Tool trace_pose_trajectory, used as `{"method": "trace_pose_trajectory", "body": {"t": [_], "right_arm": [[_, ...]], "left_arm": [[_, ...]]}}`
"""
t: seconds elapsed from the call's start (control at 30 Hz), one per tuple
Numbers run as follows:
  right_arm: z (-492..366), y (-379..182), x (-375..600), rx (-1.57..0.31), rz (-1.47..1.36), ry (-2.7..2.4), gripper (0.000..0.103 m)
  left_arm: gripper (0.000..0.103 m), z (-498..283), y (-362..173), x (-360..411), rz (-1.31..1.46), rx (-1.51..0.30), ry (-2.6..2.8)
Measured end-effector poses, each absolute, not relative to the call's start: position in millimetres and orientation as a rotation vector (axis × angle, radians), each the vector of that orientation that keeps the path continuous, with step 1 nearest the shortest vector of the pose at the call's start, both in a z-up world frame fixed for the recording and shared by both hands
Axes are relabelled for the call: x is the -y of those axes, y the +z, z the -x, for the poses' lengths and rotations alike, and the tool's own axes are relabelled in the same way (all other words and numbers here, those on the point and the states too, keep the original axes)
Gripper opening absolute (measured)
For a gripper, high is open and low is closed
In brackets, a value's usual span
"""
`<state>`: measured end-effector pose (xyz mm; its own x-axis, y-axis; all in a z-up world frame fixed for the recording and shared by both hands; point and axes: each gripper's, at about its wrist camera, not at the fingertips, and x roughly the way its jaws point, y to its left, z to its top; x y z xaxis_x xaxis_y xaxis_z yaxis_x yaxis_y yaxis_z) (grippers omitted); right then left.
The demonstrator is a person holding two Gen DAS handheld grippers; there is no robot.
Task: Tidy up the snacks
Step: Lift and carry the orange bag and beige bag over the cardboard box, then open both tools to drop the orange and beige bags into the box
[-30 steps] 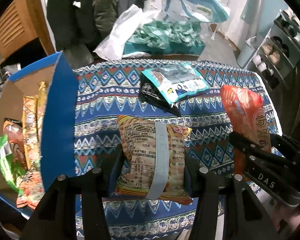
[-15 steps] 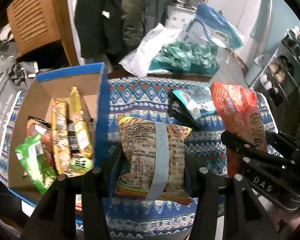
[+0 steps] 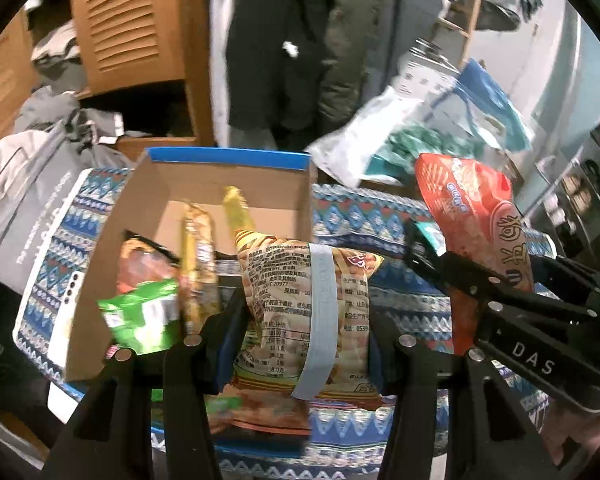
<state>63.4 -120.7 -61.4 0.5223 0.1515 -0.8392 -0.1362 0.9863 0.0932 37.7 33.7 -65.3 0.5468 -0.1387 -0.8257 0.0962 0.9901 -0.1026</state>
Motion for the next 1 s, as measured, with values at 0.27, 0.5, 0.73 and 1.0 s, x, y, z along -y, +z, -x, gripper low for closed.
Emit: {"method": "trace_pose_trajectory", "body": {"t": [0.27,0.5,0.73,1.0], "right_arm": [[-86,-66,71,-1.022,-0.003,0.246,0.055],[-99,-76,36,-1.056,0.002,0.302,0.055],[-106,-90,17,-1.096,0.003,0.337,0.055],[-111,-98,11,-1.123,0.004,0.350,0.068]], "left_arm": [[0.053,-48,-73,-87,0.096,-0.991,-0.058],[0.053,-52,-86,-124,0.134,-1.012,0.000],[0.053,-58,-98,-140,0.151,-1.035,0.032],[0.072,-58,-100,-148,0.166,-1.043,0.068]]}}
